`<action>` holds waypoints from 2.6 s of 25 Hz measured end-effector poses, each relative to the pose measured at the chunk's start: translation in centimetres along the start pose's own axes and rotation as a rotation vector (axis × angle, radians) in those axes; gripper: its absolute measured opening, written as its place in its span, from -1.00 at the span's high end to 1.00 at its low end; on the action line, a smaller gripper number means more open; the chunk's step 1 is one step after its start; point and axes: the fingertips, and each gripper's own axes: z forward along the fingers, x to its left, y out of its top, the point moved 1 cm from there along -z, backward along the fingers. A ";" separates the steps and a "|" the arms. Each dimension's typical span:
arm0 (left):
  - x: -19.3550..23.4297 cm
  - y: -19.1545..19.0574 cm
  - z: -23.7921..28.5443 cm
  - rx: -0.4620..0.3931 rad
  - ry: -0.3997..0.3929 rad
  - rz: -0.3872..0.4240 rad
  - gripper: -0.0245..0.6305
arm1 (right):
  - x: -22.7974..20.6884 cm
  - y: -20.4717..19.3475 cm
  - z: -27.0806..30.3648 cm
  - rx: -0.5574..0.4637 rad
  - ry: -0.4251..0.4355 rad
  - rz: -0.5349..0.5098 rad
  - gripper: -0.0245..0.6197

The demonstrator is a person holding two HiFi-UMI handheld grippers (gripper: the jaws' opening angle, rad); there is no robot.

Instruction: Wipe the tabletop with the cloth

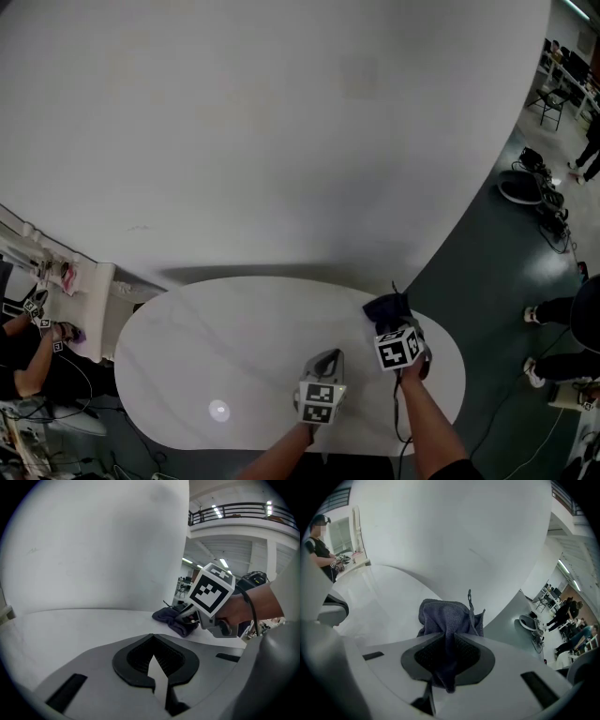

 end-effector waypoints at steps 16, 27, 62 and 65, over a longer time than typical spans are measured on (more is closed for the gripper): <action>4.9 -1.3 -2.7 -0.012 0.074 -0.064 0.92 | 4.7 5.3 2.4 -0.004 0.033 -0.126 0.76; 10.6 -1.7 -5.1 -0.015 0.114 -0.084 0.92 | 7.7 7.6 3.3 0.003 0.015 -0.117 0.78; 14.7 -4.2 -8.8 -0.006 0.111 -0.113 0.92 | 14.2 13.3 5.0 -0.012 0.039 -0.213 0.81; 15.4 -4.7 -9.4 -0.001 0.125 -0.129 0.92 | 15.5 14.2 5.2 -0.014 0.039 -0.248 0.81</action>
